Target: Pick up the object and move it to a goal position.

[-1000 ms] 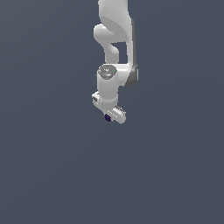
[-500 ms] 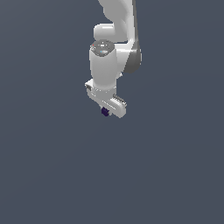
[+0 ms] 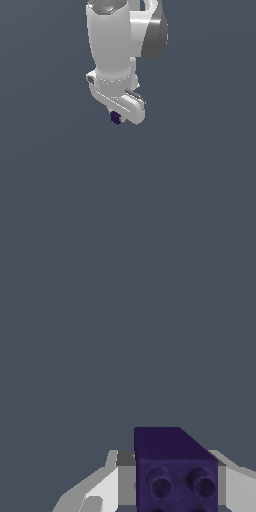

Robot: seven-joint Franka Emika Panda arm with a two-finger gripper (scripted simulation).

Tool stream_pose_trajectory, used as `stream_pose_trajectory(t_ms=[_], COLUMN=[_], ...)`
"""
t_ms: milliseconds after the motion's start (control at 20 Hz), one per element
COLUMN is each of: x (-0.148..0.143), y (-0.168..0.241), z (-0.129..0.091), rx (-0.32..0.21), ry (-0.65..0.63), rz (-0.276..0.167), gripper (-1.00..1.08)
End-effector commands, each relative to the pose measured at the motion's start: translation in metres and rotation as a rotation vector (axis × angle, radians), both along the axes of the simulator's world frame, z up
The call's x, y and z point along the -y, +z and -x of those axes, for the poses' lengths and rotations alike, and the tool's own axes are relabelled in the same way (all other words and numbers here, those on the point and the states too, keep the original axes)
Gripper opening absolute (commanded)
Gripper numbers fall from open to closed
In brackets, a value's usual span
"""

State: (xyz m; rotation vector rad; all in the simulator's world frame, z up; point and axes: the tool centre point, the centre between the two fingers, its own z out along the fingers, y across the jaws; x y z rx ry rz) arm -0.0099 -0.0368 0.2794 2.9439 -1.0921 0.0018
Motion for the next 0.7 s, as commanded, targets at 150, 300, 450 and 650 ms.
stream_pose_trajectory(t_ms=[150, 300, 450, 650], x=[0.005, 0.007, 0.009, 0.011], y=[0.048, 0.07, 0.09, 0.114], z=[-0.017, -0.025, -0.032, -0.042], rx=[-0.001, -0.001, -0.001, -0.001], ry=[0.001, 0.001, 0.001, 0.002], rz=[0.0, -0.001, -0.001, -0.001], gripper=[-1.0, -1.0, -1.0, -1.0])
